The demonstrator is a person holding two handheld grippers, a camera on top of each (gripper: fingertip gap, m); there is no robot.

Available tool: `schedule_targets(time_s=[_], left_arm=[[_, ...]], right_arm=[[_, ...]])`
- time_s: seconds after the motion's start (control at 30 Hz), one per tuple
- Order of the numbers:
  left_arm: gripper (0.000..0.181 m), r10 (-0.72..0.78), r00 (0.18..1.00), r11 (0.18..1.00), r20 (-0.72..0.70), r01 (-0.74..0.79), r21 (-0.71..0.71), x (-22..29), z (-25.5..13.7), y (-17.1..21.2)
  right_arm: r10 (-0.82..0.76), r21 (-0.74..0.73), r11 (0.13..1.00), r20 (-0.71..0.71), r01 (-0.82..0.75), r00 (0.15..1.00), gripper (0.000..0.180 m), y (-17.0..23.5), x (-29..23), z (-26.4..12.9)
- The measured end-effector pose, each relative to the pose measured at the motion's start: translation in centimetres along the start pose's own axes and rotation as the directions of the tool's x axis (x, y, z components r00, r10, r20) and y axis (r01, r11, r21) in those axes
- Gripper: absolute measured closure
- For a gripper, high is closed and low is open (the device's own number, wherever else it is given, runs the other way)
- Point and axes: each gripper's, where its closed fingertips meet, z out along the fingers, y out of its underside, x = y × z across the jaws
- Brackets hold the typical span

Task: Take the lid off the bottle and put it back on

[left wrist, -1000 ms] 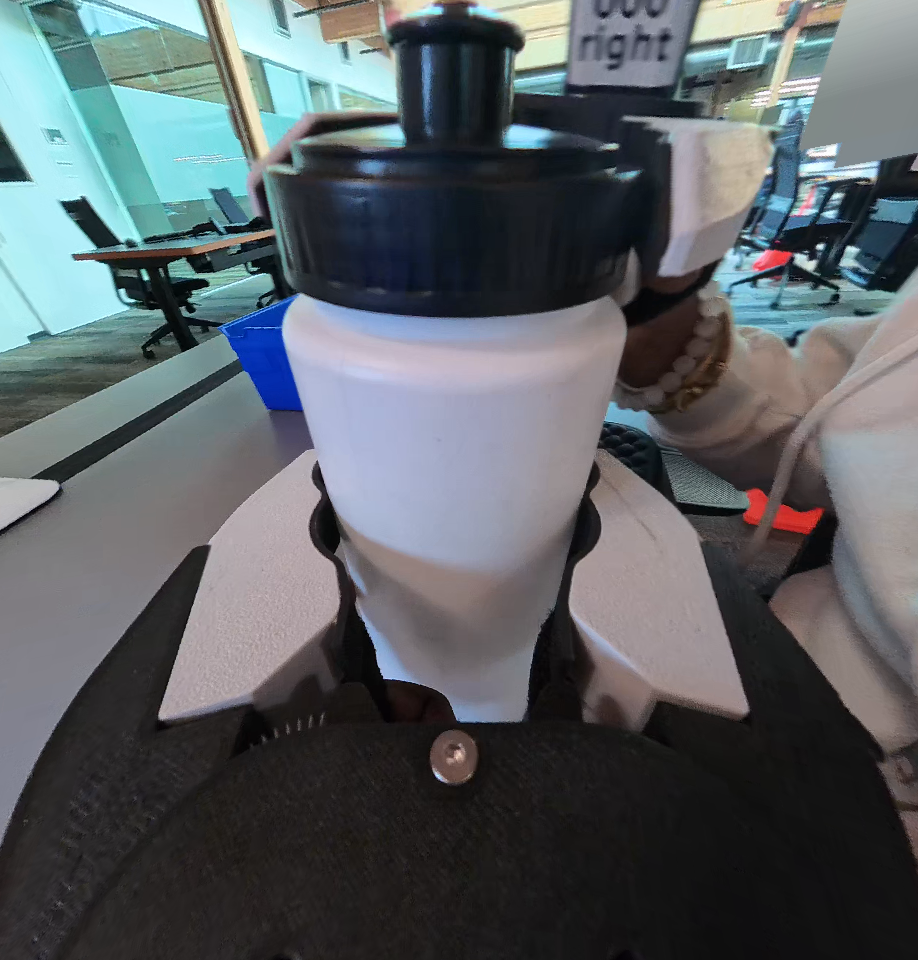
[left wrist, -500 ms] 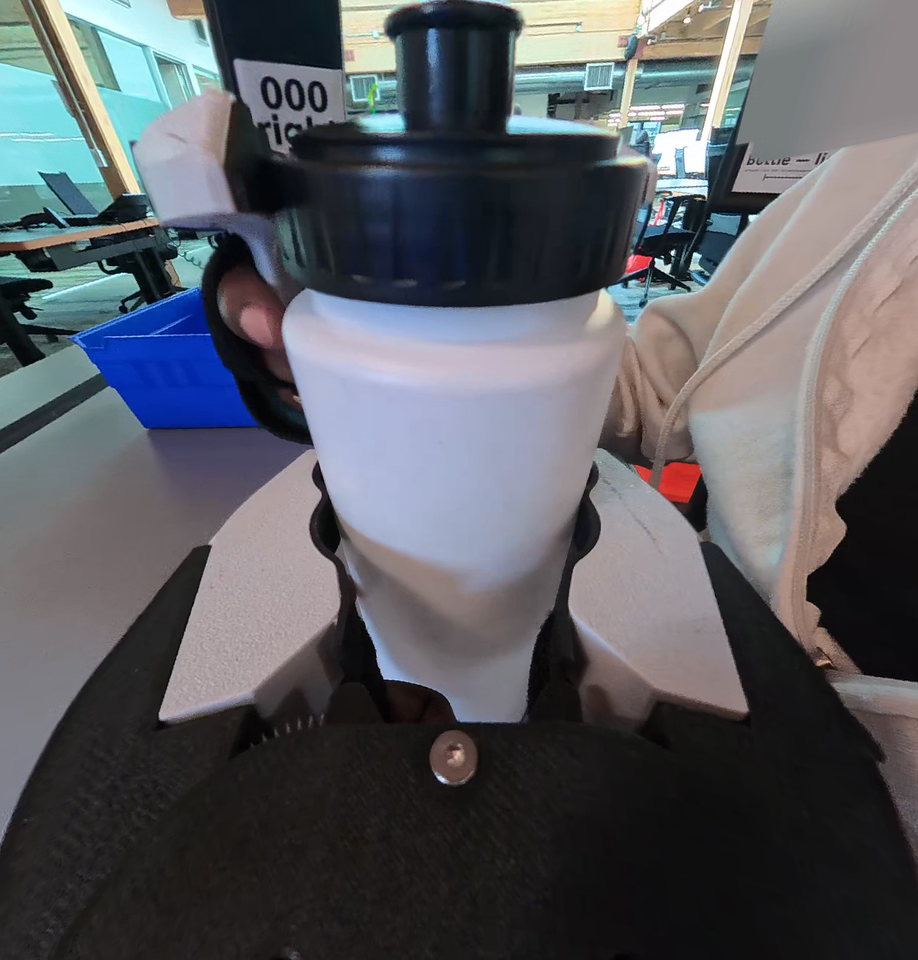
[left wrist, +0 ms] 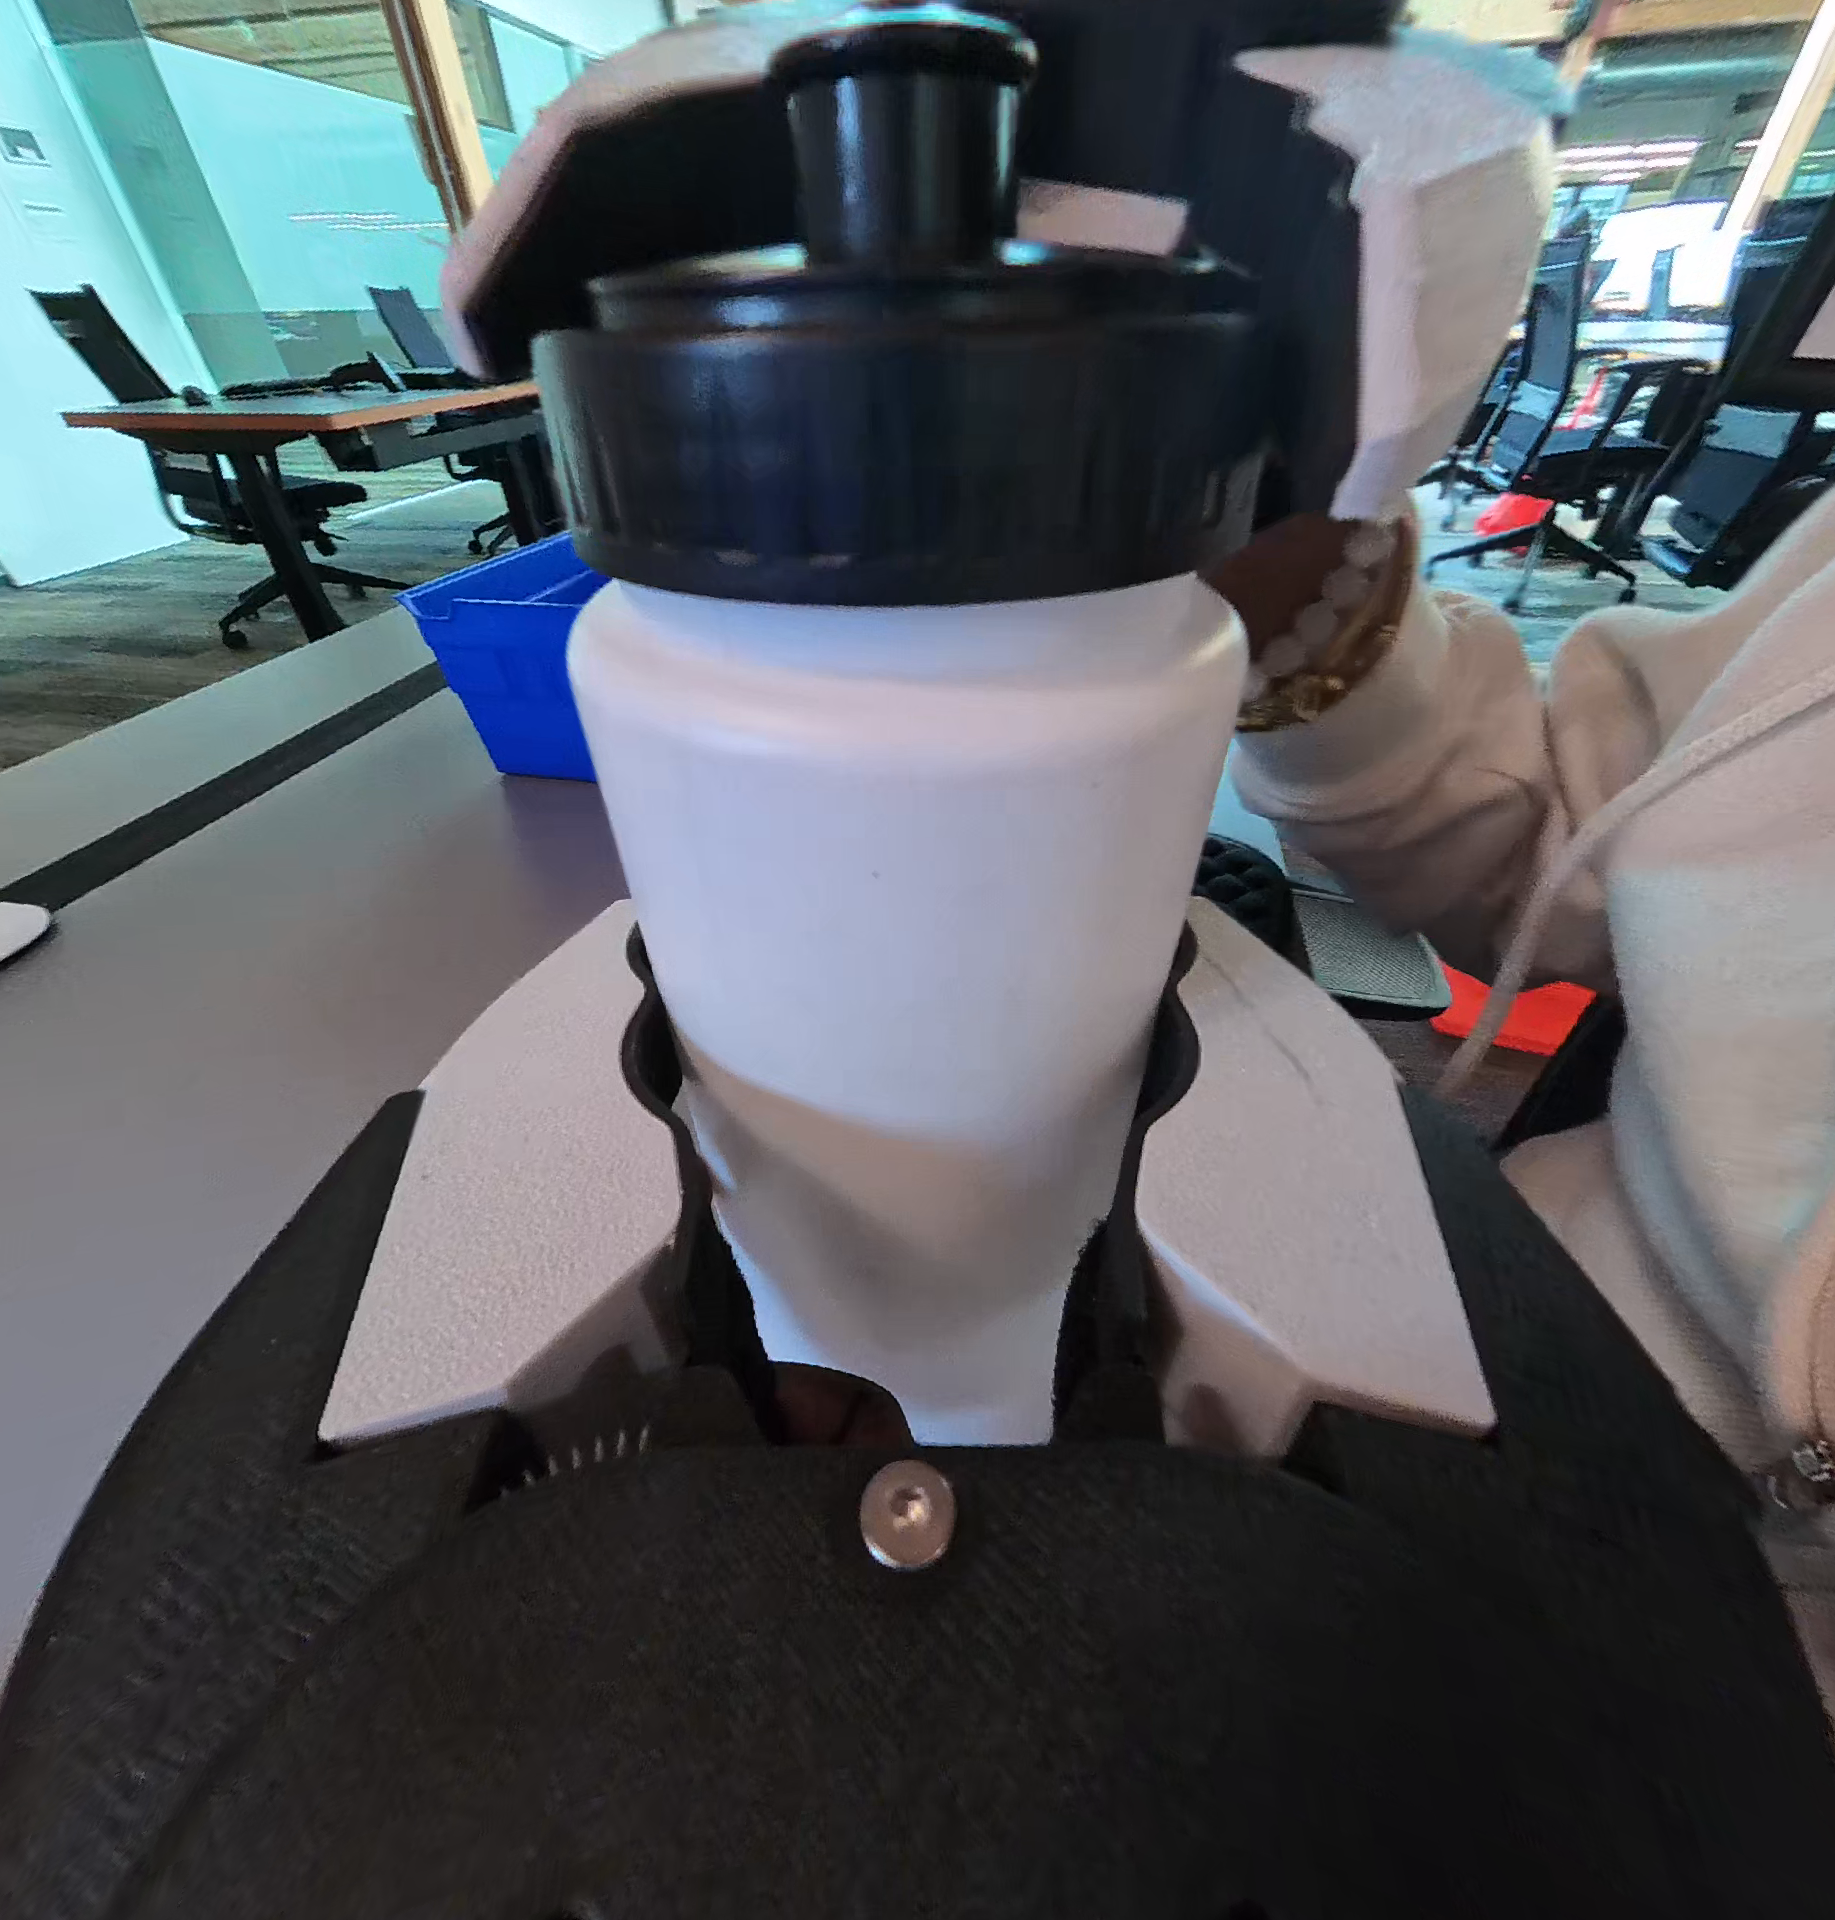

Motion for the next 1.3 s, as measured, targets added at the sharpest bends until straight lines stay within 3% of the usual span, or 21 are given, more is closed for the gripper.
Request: schedule_targets(time_s=[0.2, 0.33, 0.43, 0.53, 0.6, 0.67, 0.8, 1.0, 1.07, 1.17, 1.3], left_arm=[[0.091, -0.008, 0.987, 1.000, -0.161, 0.009, 0.003, 2.2, -0.1, 0.0], [0.091, -0.014, 0.983, 1.000, -0.185, 0.015, 0.004, 2.4, -0.2, -0.1], [0.091, -0.027, 0.986, 0.999, -0.162, 0.030, 0.012, 2.0, -0.3, -0.1], [0.091, -0.010, 0.994, 1.000, -0.112, 0.011, 0.006, 1.5, -0.1, 0.0], [0.091, -0.014, 0.994, 1.000, -0.105, 0.014, 0.004, 1.3, -0.1, 0.0], [0.091, -0.011, 0.994, 1.000, -0.107, 0.012, 0.003, 1.4, -0.1, 0.0], [0.091, 0.033, 0.988, 0.999, -0.148, -0.033, 0.008, 2.2, -0.2, -0.1], [0.093, 0.024, 0.965, 1.000, -0.262, -0.022, 0.011, 3.7, -0.5, 0.0], [0.093, -0.021, 0.955, 1.000, -0.297, 0.025, 0.010, 4.0, -0.6, -0.1], [0.093, -0.008, 0.963, 1.000, -0.268, 0.013, 0.016, 3.6, -0.6, -0.1], [0.093, 0.012, 0.988, 1.000, -0.157, -0.008, 0.024, 2.0, -0.5, 0.0]], right_arm=[[-0.115, 0.100, 0.991, 0.351, 0.085, 0.929, 0.111, -0.4, -2.3, -0.8], [-0.162, 0.169, 0.981, 0.454, 0.094, 0.876, 0.111, -0.6, -2.8, -1.1], [-0.064, 0.123, 0.992, 0.434, 0.011, 0.899, 0.108, -0.7, -2.0, -0.7], [0.101, 0.051, 0.991, 0.293, -0.121, 0.951, 0.085, -1.0, -0.5, -0.4], [0.119, -0.024, 0.993, 0.215, -0.116, 0.969, 0.085, -0.2, -0.6, -0.3], [0.113, -0.102, 0.990, 0.175, -0.096, 0.978, 0.098, 0.7, -1.0, -0.2], [-0.003, -0.078, 0.997, 0.275, 0.026, 0.961, 0.104, 0.4, -2.3, -0.4], [-0.203, 0.117, 0.979, 0.569, 0.165, 0.797, 0.104, -0.3, -4.3, -1.7], [-0.298, 0.218, 0.953, 0.567, 0.209, 0.768, 0.104, -1.2, -4.4, -2.0], [-0.255, 0.189, 0.965, 0.543, 0.179, 0.800, 0.104, -1.9, -3.6, -1.8], [-0.146, 0.221, 0.972, 0.310, 0.078, 0.939, 0.103, -3.8, -0.2, -3.1]])
